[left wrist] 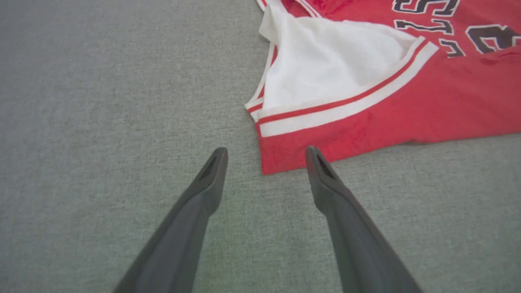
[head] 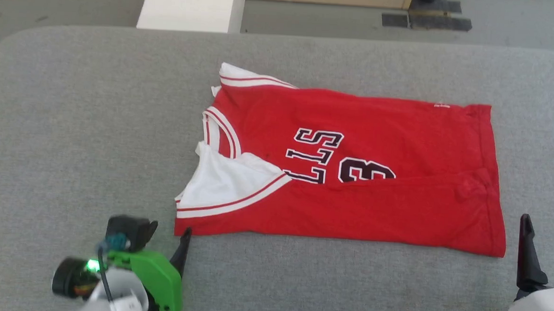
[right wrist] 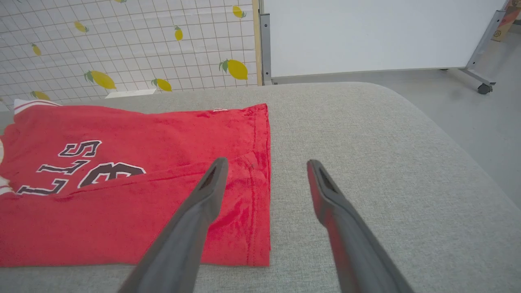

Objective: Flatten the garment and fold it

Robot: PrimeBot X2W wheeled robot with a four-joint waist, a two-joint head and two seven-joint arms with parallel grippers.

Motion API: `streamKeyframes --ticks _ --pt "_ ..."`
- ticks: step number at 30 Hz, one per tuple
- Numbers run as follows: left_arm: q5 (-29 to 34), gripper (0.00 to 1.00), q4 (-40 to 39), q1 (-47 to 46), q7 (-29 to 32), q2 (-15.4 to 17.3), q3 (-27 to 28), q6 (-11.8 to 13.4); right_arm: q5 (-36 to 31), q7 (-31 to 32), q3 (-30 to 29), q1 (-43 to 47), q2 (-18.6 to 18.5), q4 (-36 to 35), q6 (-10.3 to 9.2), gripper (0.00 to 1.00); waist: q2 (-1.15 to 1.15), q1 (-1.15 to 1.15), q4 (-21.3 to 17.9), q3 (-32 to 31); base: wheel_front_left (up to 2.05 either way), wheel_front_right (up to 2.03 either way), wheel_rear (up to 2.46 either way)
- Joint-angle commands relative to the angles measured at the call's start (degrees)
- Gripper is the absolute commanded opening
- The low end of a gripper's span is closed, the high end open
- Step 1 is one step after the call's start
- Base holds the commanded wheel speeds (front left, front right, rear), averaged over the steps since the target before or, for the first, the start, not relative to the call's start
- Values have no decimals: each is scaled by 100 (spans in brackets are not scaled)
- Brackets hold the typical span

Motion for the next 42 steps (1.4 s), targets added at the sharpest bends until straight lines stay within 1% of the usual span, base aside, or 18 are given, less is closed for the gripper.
streamKeyframes --ticks 1,7,11,12,14,15,16,19,22,25,28,30,33,35,37,41,42 --pt "-63 100 76 -236 97 50 18 -81 -16 22 28 -99 6 -18 -9 100 0 0 -50 159 0 0 0" --pt "-187 100 537 -722 399 56 -40 -348 -17 81 91 -191 6 -17 -9 100 0 0 -114 437 0 0 0" --pt "-416 100 812 -831 917 4 -176 -501 -17 113 89 -246 -35 -1 -9 100 0 0 -128 529 0 0 0" --pt "-476 89 861 -841 1098 7 -224 -533 -15 117 94 -258 -47 6 -9 100 0 0 -134 538 0 0 0" --pt "-575 24 900 -861 1279 -1 -251 -577 -16 130 114 -283 -74 27 -9 100 0 0 -148 541 0 0 0" --pt "-614 0 918 -860 1345 -5 -270 -603 -17 138 133 -299 -87 42 -9 100 0 0 -156 533 0 0 0" --pt "-666 0 927 -849 1413 -11 -309 -668 -21 149 168 -322 -108 66 -9 100 0 0 -164 506 0 0 0" --pt "-790 0 918 -793 1418 -65 -296 -708 -35 181 292 -394 -191 133 -9 100 0 0 -175 403 0 0 0" --pt "-806 0 839 -701 1198 -74 -203 -650 -31 288 486 -507 -358 193 -9 100 0 0 -183 289 0 0 0" --pt "-796 0 669 -588 955 -50 -83 -553 112 595 591 -646 -499 258 -9 100 0 0 -174 240 0 0 0" --pt "-736 0 455 -478 774 -14 -18 -446 333 1184 481 -821 -584 317 -9 100 0 0 -136 296 0 0 0" --pt "-761 0 318 -444 723 -36 18 -403 350 1675 434 -888 -688 400 -9 100 0 0 -81 384 0 0 0" --pt "-776 0 173 -457 679 -78 34 -370 379 2440 273 -933 -662 552 -9 100 0 0 9 541 0 0 0" --pt "-756 0 128 -505 683 -102 8 -365 402 2844 288 -917 -663 577 -9 100 0 0 68 633 0 0 0" --pt "-736 0 105 -571 687 -137 -25 -366 426 3106 283 -887 -646 613 -9 100 0 0 131 719 0 0 0" --pt "-704 0 122 -696 689 -183 -66 -375 503 3348 342 -843 -627 692 -9 100 0 0 223 817 0 0 0" --pt "-698 0 130 -716 688 -188 -71 -374 521 3421 352 -834 -611 730 -9 38 0 0 234 823 0 0 0"
